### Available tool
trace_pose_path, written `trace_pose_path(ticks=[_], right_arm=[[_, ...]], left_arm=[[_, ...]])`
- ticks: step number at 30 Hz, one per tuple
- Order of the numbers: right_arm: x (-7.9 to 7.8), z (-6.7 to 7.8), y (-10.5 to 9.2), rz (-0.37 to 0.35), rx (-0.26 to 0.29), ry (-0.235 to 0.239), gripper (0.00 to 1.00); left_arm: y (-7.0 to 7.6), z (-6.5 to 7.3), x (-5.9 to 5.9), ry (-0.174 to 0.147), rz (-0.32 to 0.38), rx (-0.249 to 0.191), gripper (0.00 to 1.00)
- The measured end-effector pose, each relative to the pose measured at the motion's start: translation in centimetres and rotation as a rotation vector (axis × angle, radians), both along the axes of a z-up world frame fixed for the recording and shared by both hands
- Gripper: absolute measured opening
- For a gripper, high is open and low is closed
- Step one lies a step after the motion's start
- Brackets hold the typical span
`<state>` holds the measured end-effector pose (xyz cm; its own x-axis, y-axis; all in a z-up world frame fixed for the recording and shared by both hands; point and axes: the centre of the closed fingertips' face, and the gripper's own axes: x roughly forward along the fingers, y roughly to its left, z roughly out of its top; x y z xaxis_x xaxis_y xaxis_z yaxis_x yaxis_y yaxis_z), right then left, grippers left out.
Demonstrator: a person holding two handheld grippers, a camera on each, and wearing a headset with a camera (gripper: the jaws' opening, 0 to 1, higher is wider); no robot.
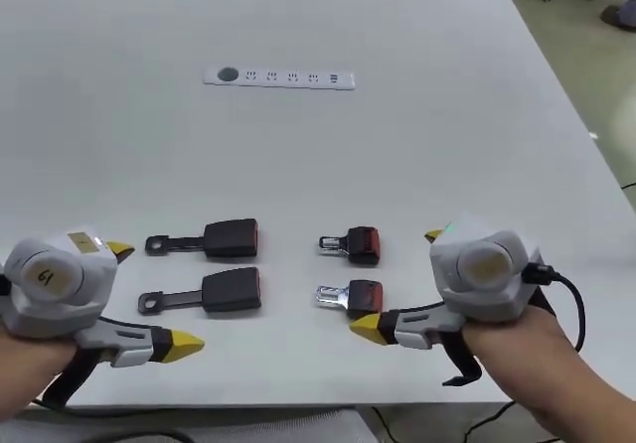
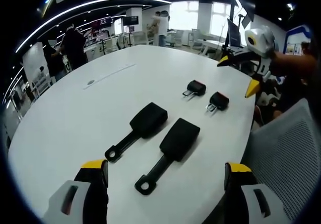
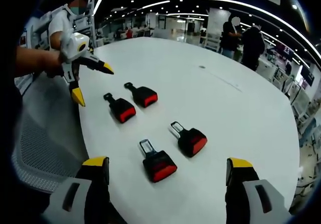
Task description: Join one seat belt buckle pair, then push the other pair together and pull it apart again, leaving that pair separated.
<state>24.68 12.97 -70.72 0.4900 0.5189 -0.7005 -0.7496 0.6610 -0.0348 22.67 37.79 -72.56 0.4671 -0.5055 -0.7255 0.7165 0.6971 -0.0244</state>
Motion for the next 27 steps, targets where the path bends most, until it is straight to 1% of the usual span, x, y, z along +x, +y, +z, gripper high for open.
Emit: trace_pose_path(ticks=[8, 11, 14, 15, 16, 17, 18, 19, 21, 24, 27], right_arm=[[-0.13, 0.03, 0.16, 0.006, 0.002, 0.001, 0.97], [-0.25, 0.08, 0.41, 0.019, 0.01, 0.002, 0.95], [-0.16, 0.31, 0.46, 0.024, 0.009, -0.013, 0.94], [-0.16, 0.42, 0.49, 0.025, 0.013, -0.015, 0.94], [-0.23, 0.57, 0.67, 0.024, 0.032, -0.007, 0.93], [-0.25, 0.59, 0.68, 0.02, 0.036, -0.003, 0.93], [-0.25, 0.48, 0.7, 0.027, 0.032, -0.005, 0.93], [-0.24, 0.36, 0.68, 0.035, 0.025, -0.006, 0.92], [-0.21, 0.29, 0.69, 0.038, 0.023, -0.008, 0.93], [-0.19, 0.26, 0.62, 0.039, 0.016, -0.009, 0.93], [-0.27, 0.29, 0.66, 0.044, 0.017, -0.008, 0.9]], left_arm=[[-0.03, -0.07, -0.29, 0.001, -0.001, 0.001, 0.98], [-0.07, -0.01, -0.43, 0.002, 0.0, 0.0, 0.97], [-0.04, -0.01, -0.52, 0.007, 0.002, -0.004, 0.97], [-0.04, 0.01, -0.5, 0.008, 0.002, -0.006, 0.96], [-0.01, 0.1, -0.38, 0.005, 0.008, -0.009, 0.96], [-0.02, 0.27, -0.22, -0.002, 0.017, -0.016, 0.96], [-0.04, 0.51, -0.03, -0.005, 0.031, -0.03, 0.96], [-0.02, 0.64, 0.02, -0.007, 0.033, -0.033, 0.96], [-0.07, 0.79, 0.01, -0.008, 0.033, -0.028, 0.96], [0.03, 0.52, -0.08, -0.006, 0.021, -0.021, 0.96], [0.01, 0.44, -0.09, -0.006, 0.015, -0.021, 0.96]])
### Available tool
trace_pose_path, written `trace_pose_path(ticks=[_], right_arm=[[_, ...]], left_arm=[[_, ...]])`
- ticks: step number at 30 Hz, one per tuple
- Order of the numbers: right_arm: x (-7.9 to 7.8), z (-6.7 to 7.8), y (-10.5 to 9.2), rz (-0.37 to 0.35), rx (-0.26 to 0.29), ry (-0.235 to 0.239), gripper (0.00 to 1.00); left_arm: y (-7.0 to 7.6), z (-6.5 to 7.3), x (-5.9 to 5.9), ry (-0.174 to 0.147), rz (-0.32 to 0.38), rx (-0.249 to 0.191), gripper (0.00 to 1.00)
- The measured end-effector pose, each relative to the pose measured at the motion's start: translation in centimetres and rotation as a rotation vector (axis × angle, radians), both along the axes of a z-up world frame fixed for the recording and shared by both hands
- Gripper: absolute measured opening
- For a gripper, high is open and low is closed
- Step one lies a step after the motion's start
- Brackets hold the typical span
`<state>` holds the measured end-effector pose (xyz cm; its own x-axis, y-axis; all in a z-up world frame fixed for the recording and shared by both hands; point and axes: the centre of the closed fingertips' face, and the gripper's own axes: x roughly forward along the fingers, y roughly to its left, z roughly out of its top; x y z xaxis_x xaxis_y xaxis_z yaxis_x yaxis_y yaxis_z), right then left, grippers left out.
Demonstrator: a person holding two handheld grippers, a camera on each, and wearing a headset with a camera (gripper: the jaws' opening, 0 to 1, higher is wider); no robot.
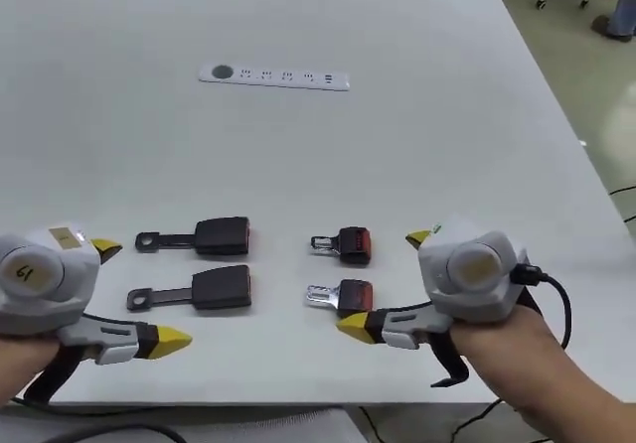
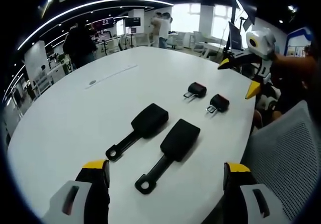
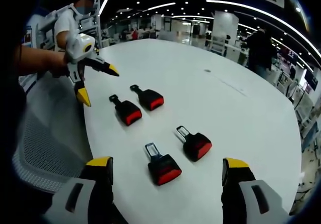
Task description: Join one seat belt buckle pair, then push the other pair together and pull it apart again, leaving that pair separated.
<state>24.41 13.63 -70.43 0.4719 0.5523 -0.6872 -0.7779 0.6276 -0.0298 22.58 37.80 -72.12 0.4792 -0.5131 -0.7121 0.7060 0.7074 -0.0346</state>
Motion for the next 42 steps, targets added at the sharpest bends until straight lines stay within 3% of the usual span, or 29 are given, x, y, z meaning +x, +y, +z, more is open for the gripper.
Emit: trace_pose_path(ticks=[7, 9, 15, 20, 26, 28, 39, 42], right_arm=[[0.0, 0.2, 0.1, 0.012, 0.004, -0.006, 0.85], [-0.2, 0.3, 0.2, 0.011, 0.019, 0.013, 0.81], [0.0, 0.1, 0.2, 0.024, 0.005, 0.011, 0.76], [0.0, -0.1, 0.2, 0.032, -0.013, 0.023, 0.74], [0.3, -0.3, 0.1, 0.075, -0.026, 0.008, 0.71], [0.4, -0.1, 0.4, 0.119, -0.033, -0.022, 0.68], [-0.2, -1.5, 1.7, 0.184, -0.041, 0.016, 0.57], [-0.3, -2.0, 1.9, 0.199, -0.045, 0.028, 0.53]], left_arm=[[-0.3, -0.2, -0.3, 0.004, -0.026, 0.006, 0.93], [-0.3, -0.3, -0.2, 0.003, -0.031, 0.01, 0.93], [0.1, -0.3, 0.4, 0.0, -0.007, 0.024, 0.93], [-0.1, -0.8, 0.4, 0.016, -0.033, 0.027, 0.9], [-1.2, -1.2, 0.5, 0.021, -0.079, 0.024, 0.84], [-1.6, -1.3, 0.6, 0.02, -0.104, 0.02, 0.82], [-3.9, -2.3, 0.0, 0.053, -0.211, 0.016, 0.67], [-4.3, -2.7, 0.2, 0.044, -0.237, 0.024, 0.64]])
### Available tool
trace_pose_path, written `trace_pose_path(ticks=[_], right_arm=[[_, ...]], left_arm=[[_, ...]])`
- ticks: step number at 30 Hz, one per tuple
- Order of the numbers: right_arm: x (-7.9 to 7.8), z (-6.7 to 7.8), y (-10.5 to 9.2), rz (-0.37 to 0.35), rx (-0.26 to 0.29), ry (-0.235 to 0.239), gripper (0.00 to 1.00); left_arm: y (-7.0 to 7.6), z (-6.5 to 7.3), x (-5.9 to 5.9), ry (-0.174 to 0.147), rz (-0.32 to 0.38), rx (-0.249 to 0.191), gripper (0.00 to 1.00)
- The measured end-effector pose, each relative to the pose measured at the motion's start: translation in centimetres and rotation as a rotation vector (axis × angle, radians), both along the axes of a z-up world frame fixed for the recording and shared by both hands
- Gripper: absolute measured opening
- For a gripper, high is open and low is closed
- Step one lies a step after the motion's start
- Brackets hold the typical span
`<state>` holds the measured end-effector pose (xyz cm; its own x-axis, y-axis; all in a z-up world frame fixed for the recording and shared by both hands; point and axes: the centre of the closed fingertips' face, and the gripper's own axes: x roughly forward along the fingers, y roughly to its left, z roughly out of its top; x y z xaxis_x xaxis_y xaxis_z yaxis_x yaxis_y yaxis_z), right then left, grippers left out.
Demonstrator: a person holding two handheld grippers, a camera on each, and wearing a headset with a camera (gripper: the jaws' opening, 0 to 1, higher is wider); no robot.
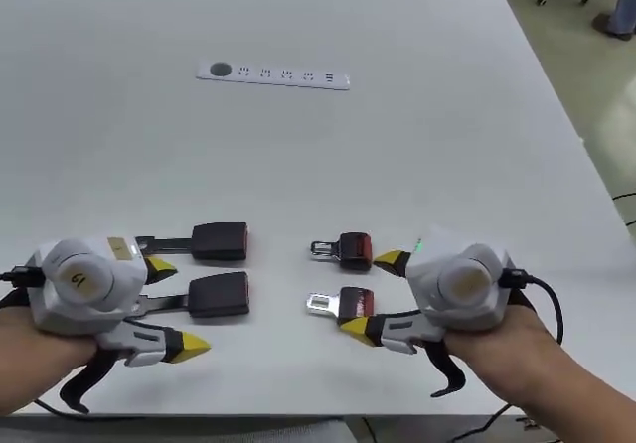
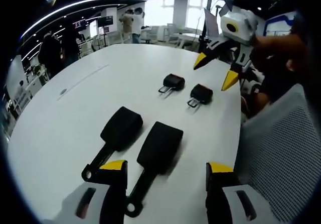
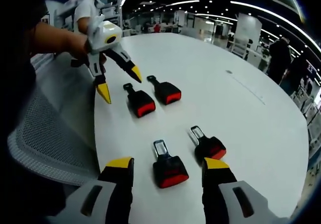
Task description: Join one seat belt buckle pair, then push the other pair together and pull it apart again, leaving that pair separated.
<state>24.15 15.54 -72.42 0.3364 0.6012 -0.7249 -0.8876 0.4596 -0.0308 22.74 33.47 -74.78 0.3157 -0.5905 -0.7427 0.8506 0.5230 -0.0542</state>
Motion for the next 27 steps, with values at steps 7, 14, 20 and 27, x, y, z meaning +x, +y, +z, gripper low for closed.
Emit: trace_pose_path(ticks=[7, 14, 20, 27], right_arm=[[-0.2, -1.2, 0.4, 0.07, -0.034, 0.016, 0.46], [0.1, -1.9, 0.4, 0.117, -0.06, 0.014, 0.43], [0.3, -3.4, 0.3, 0.154, -0.086, 0.04, 0.41], [0.5, -4.3, 0.1, 0.172, -0.097, 0.074, 0.33]], left_arm=[[-0.7, -1.0, 0.7, 0.001, -0.038, 0.031, 0.56], [-1.3, -2.1, 1.2, 0.016, -0.072, 0.065, 0.51], [-1.8, -2.1, 1.7, 0.015, -0.118, 0.08, 0.45], [-1.8, -3.1, 1.8, -0.001, -0.233, 0.147, 0.43]])
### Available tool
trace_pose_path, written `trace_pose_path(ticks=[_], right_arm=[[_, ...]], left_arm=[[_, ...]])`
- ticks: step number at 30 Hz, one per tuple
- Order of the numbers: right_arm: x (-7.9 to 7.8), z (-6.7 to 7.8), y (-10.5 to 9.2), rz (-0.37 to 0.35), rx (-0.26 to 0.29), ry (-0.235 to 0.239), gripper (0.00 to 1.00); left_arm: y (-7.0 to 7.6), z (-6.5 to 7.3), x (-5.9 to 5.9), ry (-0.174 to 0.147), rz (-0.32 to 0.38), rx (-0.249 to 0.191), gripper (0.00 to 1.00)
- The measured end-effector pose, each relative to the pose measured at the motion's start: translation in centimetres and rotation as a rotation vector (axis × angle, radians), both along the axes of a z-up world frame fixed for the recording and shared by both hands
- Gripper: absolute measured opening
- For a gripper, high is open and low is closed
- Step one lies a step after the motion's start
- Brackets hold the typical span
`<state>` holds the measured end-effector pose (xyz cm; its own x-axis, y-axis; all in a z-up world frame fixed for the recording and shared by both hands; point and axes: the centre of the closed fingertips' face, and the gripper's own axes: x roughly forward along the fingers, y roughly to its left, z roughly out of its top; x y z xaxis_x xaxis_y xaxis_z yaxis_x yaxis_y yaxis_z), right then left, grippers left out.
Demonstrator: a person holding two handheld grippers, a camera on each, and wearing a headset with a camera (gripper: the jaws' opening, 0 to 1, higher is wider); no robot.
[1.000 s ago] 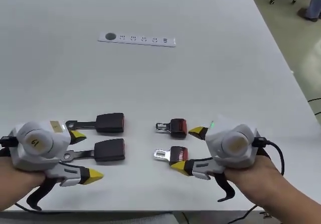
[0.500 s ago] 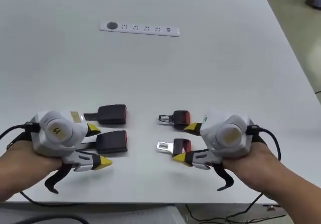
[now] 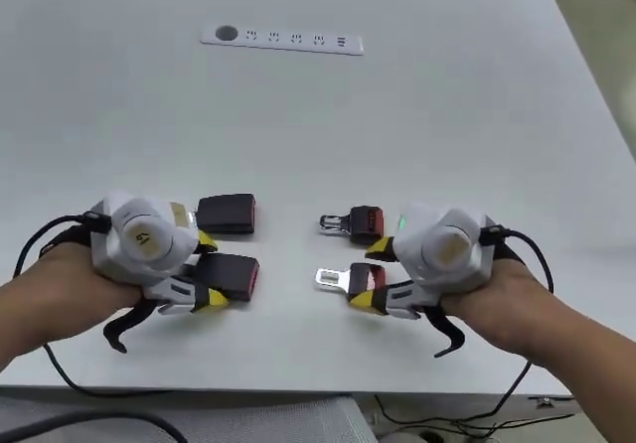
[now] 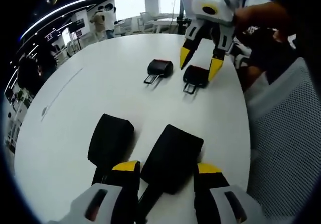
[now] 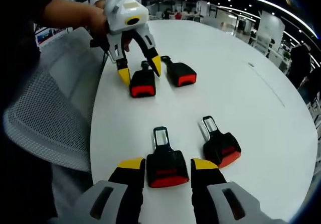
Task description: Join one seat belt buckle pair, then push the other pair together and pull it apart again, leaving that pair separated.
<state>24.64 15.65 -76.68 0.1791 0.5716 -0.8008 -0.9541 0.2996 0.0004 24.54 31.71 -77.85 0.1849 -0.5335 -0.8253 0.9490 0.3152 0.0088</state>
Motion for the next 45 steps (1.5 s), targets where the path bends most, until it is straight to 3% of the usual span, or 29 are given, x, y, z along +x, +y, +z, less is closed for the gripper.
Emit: trace_pose_path(ticks=[7, 16, 26, 34, 45], right_arm=[[-0.3, -0.5, 0.0, 0.037, -0.02, 0.04, 0.32], [-0.3, -0.9, -0.5, 0.065, -0.043, 0.066, 0.31], [-0.4, -1.8, -1.4, 0.143, -0.118, 0.076, 0.33], [-0.5, -1.7, -1.2, 0.205, -0.136, 0.029, 0.33], [-0.5, -1.7, -0.9, 0.242, -0.142, 0.02, 0.34]], left_arm=[[-0.5, 0.1, -0.1, 0.011, -0.047, 0.012, 0.43], [-0.4, 0.2, -0.2, -0.005, -0.095, 0.018, 0.39], [-0.2, 0.1, -0.5, -0.006, -0.12, 0.022, 0.36], [-0.2, 0.1, -0.6, -0.009, -0.138, 0.019, 0.35], [-0.1, 0.0, -0.6, -0.014, -0.141, 0.014, 0.34]])
